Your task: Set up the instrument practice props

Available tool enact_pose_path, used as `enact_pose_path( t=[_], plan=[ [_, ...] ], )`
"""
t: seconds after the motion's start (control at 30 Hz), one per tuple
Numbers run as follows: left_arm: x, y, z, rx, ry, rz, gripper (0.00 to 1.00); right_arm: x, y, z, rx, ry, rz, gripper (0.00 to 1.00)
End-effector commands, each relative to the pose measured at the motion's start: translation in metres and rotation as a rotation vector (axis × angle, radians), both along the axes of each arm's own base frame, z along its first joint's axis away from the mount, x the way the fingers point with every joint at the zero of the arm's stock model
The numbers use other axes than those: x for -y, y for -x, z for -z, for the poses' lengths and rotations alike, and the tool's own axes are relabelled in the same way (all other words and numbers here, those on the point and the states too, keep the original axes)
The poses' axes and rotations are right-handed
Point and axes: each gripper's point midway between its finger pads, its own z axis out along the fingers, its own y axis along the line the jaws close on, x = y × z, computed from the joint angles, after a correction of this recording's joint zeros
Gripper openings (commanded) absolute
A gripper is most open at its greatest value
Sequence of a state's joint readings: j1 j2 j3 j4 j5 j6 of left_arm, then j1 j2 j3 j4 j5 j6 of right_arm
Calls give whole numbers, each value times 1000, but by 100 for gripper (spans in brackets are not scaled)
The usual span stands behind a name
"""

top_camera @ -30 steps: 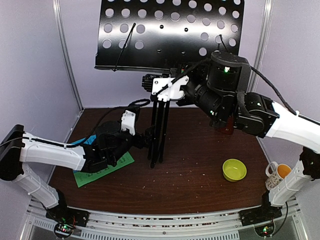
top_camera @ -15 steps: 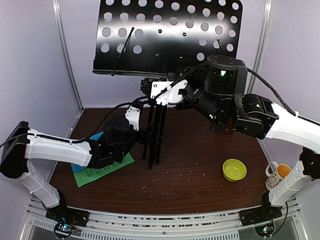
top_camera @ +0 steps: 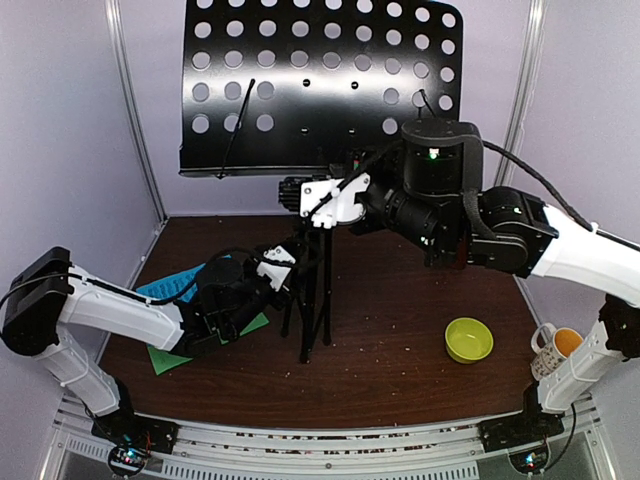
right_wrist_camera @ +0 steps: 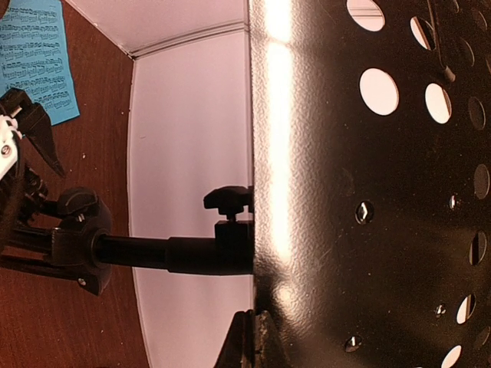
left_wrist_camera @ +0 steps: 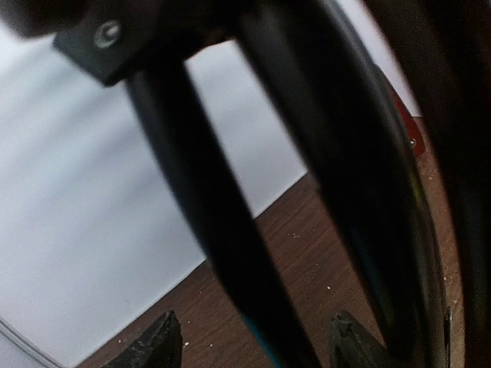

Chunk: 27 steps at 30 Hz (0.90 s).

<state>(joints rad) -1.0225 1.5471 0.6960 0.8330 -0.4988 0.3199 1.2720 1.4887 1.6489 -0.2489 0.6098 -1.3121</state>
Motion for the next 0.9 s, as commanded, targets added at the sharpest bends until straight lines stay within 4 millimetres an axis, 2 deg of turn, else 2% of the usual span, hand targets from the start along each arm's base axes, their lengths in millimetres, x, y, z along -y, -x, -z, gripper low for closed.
enact_pose_path(
  t=[0.0,0.13,0.37,0.73,0.87],
  plan=[
    [13,8,3,109,-134,119,65,52,16,-124,117,-394,-2,0],
    [22,13,15,126,-223,180,59,49,15,-122,124,-367,0,0],
    [23,14,28,163,-333,219,51,46,16,-124,135,-324,-8,0],
    [14,15,42,180,-408,199,38,35,22,-92,137,-274,5,0],
    [15,15,39,188,-404,202,31,31,25,-84,130,-263,-2,0]
  ],
)
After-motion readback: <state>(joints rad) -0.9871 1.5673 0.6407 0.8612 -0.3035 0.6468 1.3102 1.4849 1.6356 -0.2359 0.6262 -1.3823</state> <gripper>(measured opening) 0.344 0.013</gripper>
